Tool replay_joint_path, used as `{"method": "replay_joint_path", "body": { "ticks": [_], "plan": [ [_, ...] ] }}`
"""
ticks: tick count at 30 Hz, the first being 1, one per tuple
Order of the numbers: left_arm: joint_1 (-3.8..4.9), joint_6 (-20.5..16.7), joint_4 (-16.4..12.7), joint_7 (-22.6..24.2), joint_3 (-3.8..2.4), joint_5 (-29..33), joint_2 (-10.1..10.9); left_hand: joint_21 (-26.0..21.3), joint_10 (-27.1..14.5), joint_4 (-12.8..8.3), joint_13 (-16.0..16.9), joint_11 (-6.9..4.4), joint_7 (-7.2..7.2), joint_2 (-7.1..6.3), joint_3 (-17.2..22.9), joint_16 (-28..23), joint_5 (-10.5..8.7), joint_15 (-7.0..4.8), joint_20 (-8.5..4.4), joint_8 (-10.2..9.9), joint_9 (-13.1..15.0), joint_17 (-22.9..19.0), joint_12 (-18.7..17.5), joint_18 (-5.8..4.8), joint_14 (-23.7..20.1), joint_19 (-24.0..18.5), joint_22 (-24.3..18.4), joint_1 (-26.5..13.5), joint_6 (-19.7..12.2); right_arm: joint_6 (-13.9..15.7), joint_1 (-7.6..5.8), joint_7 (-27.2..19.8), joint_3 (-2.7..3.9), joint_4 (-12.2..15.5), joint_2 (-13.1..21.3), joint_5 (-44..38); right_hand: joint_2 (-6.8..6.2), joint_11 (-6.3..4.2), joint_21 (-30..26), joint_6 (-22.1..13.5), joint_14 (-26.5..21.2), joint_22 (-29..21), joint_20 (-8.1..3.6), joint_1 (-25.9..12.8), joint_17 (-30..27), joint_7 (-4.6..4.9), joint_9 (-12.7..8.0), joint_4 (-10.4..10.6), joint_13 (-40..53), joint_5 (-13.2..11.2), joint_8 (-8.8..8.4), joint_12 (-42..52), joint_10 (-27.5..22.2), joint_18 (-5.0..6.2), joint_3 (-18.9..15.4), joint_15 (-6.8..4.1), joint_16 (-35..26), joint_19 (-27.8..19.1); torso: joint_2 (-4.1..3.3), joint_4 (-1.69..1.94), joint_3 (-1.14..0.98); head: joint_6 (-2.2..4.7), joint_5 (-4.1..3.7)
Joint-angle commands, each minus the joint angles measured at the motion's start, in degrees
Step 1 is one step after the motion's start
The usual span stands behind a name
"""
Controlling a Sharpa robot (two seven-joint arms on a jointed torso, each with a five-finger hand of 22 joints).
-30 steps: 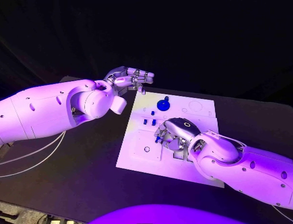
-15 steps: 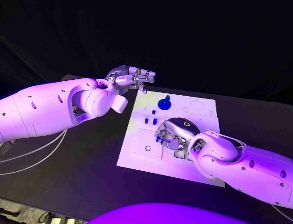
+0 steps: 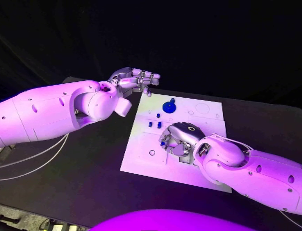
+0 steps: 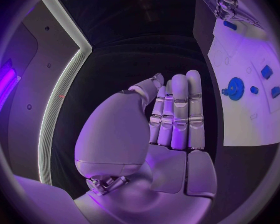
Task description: Assemble the parts on the task board
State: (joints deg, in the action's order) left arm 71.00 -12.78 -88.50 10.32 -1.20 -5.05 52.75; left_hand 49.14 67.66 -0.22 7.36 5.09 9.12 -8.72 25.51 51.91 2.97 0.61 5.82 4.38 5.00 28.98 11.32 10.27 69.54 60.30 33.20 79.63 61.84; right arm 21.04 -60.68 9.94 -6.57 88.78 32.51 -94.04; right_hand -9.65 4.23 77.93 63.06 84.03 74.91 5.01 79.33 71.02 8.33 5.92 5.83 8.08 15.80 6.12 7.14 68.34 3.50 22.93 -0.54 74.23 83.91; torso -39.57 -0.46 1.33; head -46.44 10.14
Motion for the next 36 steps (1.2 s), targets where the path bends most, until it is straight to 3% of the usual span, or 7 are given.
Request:
{"method": "replay_joint_path", "body": {
  "ticks": [1, 10, 18, 25, 30, 36],
  "plan": [
    [0.08, 0.9, -0.1, 0.0, -0.05, 0.3, -0.1, -0.2, -0.4, -0.3, 0.1, 0.05, 0.32, 0.11, -0.2, -0.2, -0.04, 0.04, -0.06, -0.2, -0.1, 0.0, 0.3, 0.31, -0.4, 0.4, -0.1, 0.3, 0.0, -2.0, 0.14, 1.0, -0.13, -0.1, 0.0, -0.8, -0.50, 0.66, -0.8, -1.6, 2.5, 9.0, 0.64, -1.1, -0.2, 0.55, -0.5, 0.2, -0.3, -0.9, -1.14, -0.7, -1.3, -0.66, -0.9, 0.61, 0.3, -0.2, 0.03, -0.03, -0.01, 0.14, -0.10],
    [0.08, 1.1, 0.1, -0.2, -0.05, 0.3, -0.1, -0.3, -0.4, -0.3, 0.1, 0.05, 0.32, 0.14, -0.2, -0.2, -0.04, 0.04, -0.05, -0.2, -0.1, -0.1, 0.3, 0.31, -0.4, 0.4, -0.1, 0.3, 0.0, 1.3, 0.09, 2.0, -0.13, 1.0, 1.5, -1.9, -1.27, 0.90, -1.6, -3.4, 2.2, 8.8, 1.06, -1.9, -0.9, 0.43, -0.8, 0.2, -0.3, -0.9, -2.29, -1.1, -2.8, -0.45, -2.1, 0.85, -0.1, -0.6, 0.04, 0.00, -0.04, 0.57, -0.38],
    [0.08, 1.1, 0.2, -0.4, -0.04, 0.3, 0.1, -0.3, -0.4, -0.3, 0.1, 0.05, 0.32, 0.14, -0.2, -0.2, -0.04, 0.04, -0.05, -0.2, -0.1, -0.1, 0.3, 0.31, -0.4, 0.4, -0.1, 0.3, 0.0, 2.4, -0.93, 2.8, 0.31, 5.7, 5.7, -1.9, -1.26, 0.89, -1.5, -3.1, 2.2, 8.8, 1.15, -2.1, -0.8, 0.40, -0.8, 0.3, -0.2, -0.4, -2.12, -0.9, -2.9, -0.44, -2.5, 0.86, 0.1, -0.6, 0.03, -0.04, 0.00, 1.05, -1.00],
    [0.08, 1.1, 0.1, -0.4, -0.04, 0.3, 0.5, -0.3, -0.4, -0.3, 0.1, 0.05, 0.32, 0.14, -0.2, -0.2, -0.04, 0.04, -0.05, -0.2, -0.1, -0.1, 0.3, 0.31, -0.4, 0.4, -0.1, 0.3, 0.0, 0.1, -5.03, 4.2, 0.97, 10.3, 12.5, 0.4, -1.47, 0.91, -3.1, -2.6, 2.0, 8.2, 1.24, -2.5, -1.8, 0.19, -0.6, 0.4, -0.3, 0.0, -1.97, -0.9, -4.0, -0.09, -3.4, 0.88, -0.5, -1.3, 0.08, -0.18, 0.02, 2.13, -2.71],
    [0.08, 1.1, 0.1, -0.4, -0.03, 0.3, 0.6, -0.3, -0.4, -0.3, 0.1, 0.06, 0.32, 0.22, -0.2, -0.3, -0.04, 0.05, -0.05, -0.2, -0.1, -0.1, 0.3, 0.31, -0.4, 0.4, -0.1, 0.3, 0.0, -2.2, -7.80, 4.8, 1.12, 9.9, 15.8, -0.2, -2.00, 0.87, -4.7, -3.0, 1.6, 7.5, 1.31, -3.0, -2.9, -0.43, -0.7, 0.4, -0.5, 1.1, -2.25, -1.2, -6.1, 0.23, -5.9, 0.88, -1.2, -2.1, 0.26, -0.45, 0.08, 2.69, -3.71],
    [0.08, 1.3, 0.1, -0.4, -0.01, 0.3, 0.6, -0.3, -0.4, -0.3, 0.1, 0.06, 0.32, 0.22, -0.2, -0.3, -0.04, 0.05, -0.05, -0.2, -0.1, -0.1, 0.3, 0.31, -0.4, 0.4, -0.1, 0.3, 0.0, -5.8, -8.84, 5.3, 1.14, 8.1, 16.4, -1.7, -1.18, 1.56, -8.0, -4.0, 1.3, 6.2, 1.69, -1.9, -4.5, -1.56, -0.8, 0.5, -1.3, 1.9, -2.37, -1.3, -9.6, 0.83, -10.7, 1.39, -2.2, -3.4, 0.33, -0.56, 0.00, 3.06, -4.14]
  ]
}}
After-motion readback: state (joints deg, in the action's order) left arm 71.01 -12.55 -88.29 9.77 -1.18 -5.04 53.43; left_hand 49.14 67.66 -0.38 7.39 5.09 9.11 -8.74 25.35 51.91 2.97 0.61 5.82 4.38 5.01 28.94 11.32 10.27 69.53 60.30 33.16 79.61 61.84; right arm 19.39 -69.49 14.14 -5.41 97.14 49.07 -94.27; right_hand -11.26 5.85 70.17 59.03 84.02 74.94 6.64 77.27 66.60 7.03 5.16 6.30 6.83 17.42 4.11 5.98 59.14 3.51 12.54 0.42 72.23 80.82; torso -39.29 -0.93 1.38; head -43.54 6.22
